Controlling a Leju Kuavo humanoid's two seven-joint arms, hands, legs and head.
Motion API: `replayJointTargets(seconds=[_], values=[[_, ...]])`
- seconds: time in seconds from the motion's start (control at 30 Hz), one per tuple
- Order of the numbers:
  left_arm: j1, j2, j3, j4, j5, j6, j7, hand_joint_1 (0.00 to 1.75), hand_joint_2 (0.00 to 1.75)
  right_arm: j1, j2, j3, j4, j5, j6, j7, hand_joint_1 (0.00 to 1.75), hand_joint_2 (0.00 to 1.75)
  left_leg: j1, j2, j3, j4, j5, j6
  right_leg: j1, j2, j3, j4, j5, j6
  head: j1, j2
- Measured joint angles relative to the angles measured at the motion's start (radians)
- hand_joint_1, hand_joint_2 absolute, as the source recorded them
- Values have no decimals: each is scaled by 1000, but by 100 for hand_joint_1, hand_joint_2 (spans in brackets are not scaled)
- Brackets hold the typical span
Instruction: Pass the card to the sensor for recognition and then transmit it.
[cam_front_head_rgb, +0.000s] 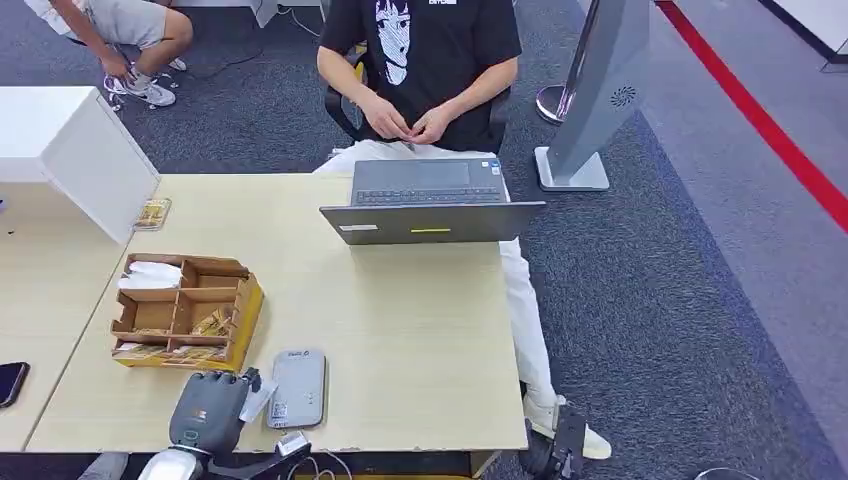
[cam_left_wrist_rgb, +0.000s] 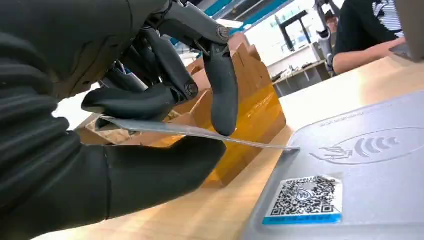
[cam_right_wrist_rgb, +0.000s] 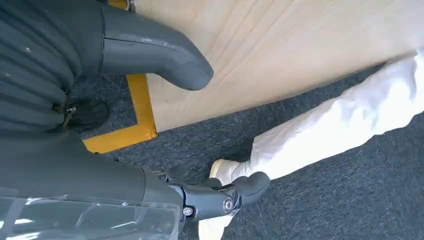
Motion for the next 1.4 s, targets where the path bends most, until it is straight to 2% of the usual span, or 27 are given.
replayJointTargets(seconds=[0.37,0.6,0.83,1.03,1.17,1.23,1.4], values=[[-12,-2,18,2,-3,-8,4,175,175,3,3,-8,-2,13,14,2,0,175,0,0,0,0,0,0,0,0,0,0,0,0,0,0],[-36,0,46,-53,-11,-27,-1,175,175,7,5,-16,-4,23,18,4,0,175,0,-1,0,0,1,0,0,-1,0,0,0,0,0,0],[-140,34,109,-160,64,-88,-8,175,175,9,6,-19,-5,45,31,4,0,175,0,-1,0,0,2,0,0,-1,0,0,1,-1,0,0],[-143,36,110,-161,66,-89,-8,175,175,9,6,-19,-5,46,31,4,0,175,0,-1,0,0,2,0,0,-1,0,0,1,-1,0,0],[-183,64,148,-191,87,-105,-21,175,175,12,6,-19,-7,52,34,4,0,175,0,-1,0,0,2,0,0,-1,0,1,1,-1,0,0],[-256,114,203,-191,164,-159,3,175,175,14,6,-20,-8,60,47,4,0,175,1,-1,0,0,3,-1,0,-1,-1,1,2,-2,0,0],[-346,171,270,-153,210,-207,6,175,175,15,6,-19,-8,70,55,4,0,175,1,0,0,0,4,-2,1,0,-2,2,3,-3,0,0]])
